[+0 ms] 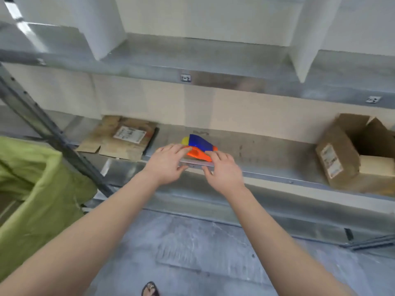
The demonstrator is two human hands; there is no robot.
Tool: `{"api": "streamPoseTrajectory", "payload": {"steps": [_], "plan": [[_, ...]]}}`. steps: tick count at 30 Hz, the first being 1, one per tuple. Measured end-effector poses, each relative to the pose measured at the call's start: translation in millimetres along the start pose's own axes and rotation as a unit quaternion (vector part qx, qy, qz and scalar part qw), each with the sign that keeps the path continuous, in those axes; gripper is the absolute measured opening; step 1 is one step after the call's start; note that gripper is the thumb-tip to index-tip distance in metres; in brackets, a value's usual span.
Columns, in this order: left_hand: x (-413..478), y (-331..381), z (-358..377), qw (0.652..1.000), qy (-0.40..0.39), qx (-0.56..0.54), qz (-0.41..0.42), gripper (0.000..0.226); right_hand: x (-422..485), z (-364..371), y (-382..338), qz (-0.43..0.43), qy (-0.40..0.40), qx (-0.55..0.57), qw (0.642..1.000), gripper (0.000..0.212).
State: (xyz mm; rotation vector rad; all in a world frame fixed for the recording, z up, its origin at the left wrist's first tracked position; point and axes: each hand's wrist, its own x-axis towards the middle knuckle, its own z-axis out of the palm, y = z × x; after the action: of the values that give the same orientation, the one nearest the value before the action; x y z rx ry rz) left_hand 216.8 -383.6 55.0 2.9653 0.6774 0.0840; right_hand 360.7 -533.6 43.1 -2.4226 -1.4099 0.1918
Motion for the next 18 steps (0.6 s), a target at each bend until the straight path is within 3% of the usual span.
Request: {"api": "streamPoseTrajectory", "payload": {"steps": [9,18], "plan": [[-65.1,-204.0,-19.9,0.995,-0.042,0.004,-0.088,0.061,85.7,78.8,-172.4,-0.048,-0.03,0.003,0.998,0.05],[-47.2,-346.0,6.9,0.978,-0.101,0.007,-0.183,0.061,181.3,143.3,-217.8,0.003,-0.121,0.044,0.992,0.054]]}}
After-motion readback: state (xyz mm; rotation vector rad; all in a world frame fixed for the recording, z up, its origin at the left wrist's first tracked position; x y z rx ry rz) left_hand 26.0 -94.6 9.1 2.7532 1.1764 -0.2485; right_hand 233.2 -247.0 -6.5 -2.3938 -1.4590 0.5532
